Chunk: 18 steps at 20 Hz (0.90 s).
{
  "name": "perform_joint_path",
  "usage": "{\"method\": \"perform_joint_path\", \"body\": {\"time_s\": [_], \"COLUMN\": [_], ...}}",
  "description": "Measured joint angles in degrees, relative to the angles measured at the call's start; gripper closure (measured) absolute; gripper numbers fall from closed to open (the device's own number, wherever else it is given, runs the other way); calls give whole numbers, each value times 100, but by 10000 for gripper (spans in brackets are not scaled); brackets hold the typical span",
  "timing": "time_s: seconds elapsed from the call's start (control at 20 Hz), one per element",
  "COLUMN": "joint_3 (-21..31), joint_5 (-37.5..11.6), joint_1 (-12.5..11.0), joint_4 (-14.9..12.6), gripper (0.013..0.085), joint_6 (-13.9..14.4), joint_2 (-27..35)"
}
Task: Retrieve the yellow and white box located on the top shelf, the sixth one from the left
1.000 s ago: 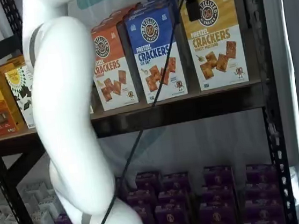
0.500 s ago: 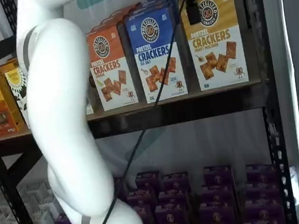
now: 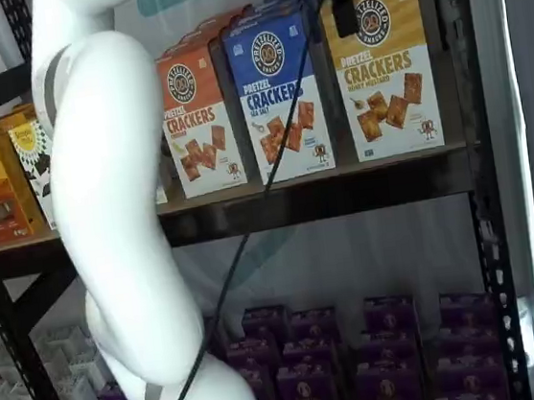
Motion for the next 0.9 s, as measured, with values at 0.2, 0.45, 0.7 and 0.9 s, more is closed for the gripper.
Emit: {"method": "perform_joint_path", "body": {"time_s": [0.2,0.45,0.7,0.9], "joint_3": [-69,-70,-40,-51], "joint_5": [43,53,38,46], "joint_1": [31,43,33,18], "joint_4": [-93,-144,-133,-95], "gripper": [130,210,210,290], "joint_6": [5,4,-4,-7], "joint_2": [23,15,-7,-6]}}
